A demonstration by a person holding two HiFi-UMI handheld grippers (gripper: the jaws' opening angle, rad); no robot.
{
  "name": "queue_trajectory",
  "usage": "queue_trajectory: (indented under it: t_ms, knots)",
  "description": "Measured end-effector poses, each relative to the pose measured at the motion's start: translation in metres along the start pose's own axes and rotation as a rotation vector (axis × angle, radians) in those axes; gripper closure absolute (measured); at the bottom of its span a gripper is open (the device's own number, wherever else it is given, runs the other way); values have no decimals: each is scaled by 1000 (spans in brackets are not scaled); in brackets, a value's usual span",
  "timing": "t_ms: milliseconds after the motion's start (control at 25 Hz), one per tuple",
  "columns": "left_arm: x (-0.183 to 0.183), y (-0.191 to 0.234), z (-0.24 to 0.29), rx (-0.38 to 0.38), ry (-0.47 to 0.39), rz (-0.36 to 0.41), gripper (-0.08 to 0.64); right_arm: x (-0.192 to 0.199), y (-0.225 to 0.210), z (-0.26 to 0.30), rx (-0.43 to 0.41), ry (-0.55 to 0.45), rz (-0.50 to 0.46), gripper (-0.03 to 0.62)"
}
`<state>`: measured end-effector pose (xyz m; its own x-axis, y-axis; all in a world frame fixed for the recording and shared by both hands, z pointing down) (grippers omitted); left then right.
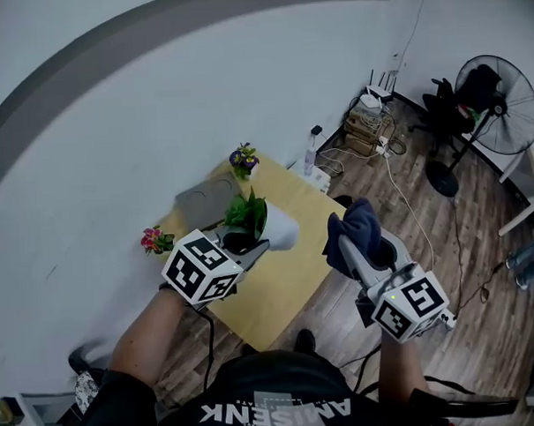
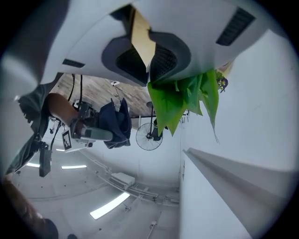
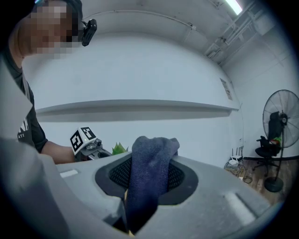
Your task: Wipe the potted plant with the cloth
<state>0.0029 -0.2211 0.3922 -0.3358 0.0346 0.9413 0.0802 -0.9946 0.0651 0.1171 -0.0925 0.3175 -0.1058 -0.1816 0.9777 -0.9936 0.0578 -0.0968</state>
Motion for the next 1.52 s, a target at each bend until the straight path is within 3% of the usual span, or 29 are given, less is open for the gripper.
queue_trajectory:
  t_ms: [160,280,600,960,1200,1400,1520]
  knots:
    - [-26,-14,-13,-4,-115,-77,532,-13,2,16,-87,-14,-8,465]
    - [-36,-20,-19,-22,-147,-90,532,-19,8,28,-147,-18,-3,465]
    - [-44,-30,-15,-79,-164,-152,535,-30,39,60,-331,-12,-4,465]
    - [-52,-33,-19,-132,-108,-97,538,-13,81,84,-483,36,-41,465]
    - [-57,-33,-30,-123,-57,-57,545,-5,88,86,-522,0,-65,465]
    - [-97,-23,-39,-90,38,23,546,-19,68,92,-464,6,20,465]
    - [-91,-17,-46,-90,33,49,548,7,62,87,-439,33,27,465]
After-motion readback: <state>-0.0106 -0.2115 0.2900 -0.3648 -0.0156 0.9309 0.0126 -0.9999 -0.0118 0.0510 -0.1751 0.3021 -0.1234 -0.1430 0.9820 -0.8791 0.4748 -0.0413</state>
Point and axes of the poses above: the fingertips, and each gripper's own axes: z forward along the fingers, y to its left, x out of its underside, the point moved 3 cm from there along -z, backward along the fingers, and after that the axes turned 14 degrees about -y, right-handed, at the moved point
